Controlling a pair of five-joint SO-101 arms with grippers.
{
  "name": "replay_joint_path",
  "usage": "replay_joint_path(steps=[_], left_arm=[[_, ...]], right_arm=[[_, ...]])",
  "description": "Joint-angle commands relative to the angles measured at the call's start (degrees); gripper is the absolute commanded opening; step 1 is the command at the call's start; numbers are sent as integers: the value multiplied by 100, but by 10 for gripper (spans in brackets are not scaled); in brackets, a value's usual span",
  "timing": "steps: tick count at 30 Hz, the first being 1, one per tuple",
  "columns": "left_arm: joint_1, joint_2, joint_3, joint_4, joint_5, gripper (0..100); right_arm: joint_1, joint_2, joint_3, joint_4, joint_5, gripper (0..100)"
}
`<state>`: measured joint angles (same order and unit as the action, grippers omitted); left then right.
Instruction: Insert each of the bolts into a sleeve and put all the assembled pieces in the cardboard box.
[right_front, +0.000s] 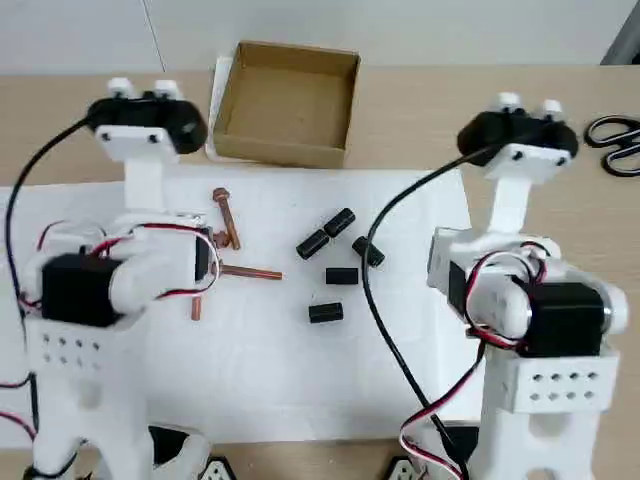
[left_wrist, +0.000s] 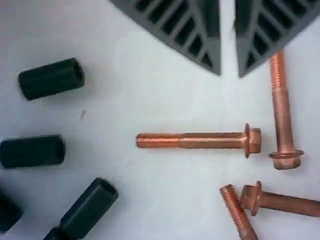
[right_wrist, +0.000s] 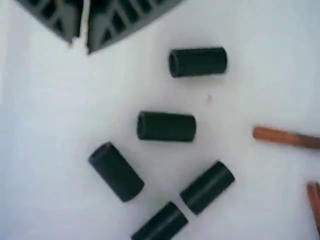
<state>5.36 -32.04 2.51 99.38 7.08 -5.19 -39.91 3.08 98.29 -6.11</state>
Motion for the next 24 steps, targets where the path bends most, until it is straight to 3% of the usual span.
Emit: replay_joint_path(steps=[1, 6, 11, 20, 24], left_arm=[[-9, 193, -154, 97, -264, 8], [-9, 730, 154, 97, -536, 10], [-255, 1310, 215, 62, -905, 9], [-1547, 2127, 207, -484, -958, 9], [-1697, 2268, 207, -501, -967, 10]], right_arm=[[-4, 31, 185, 101, 615, 4], [22, 418, 1222, 84, 1732, 4], [-4, 1130, 1380, -4, 2840, 6], [-259, 2220, 1354, -919, 3165, 65], [-549, 2554, 1240, -1297, 3165, 78]])
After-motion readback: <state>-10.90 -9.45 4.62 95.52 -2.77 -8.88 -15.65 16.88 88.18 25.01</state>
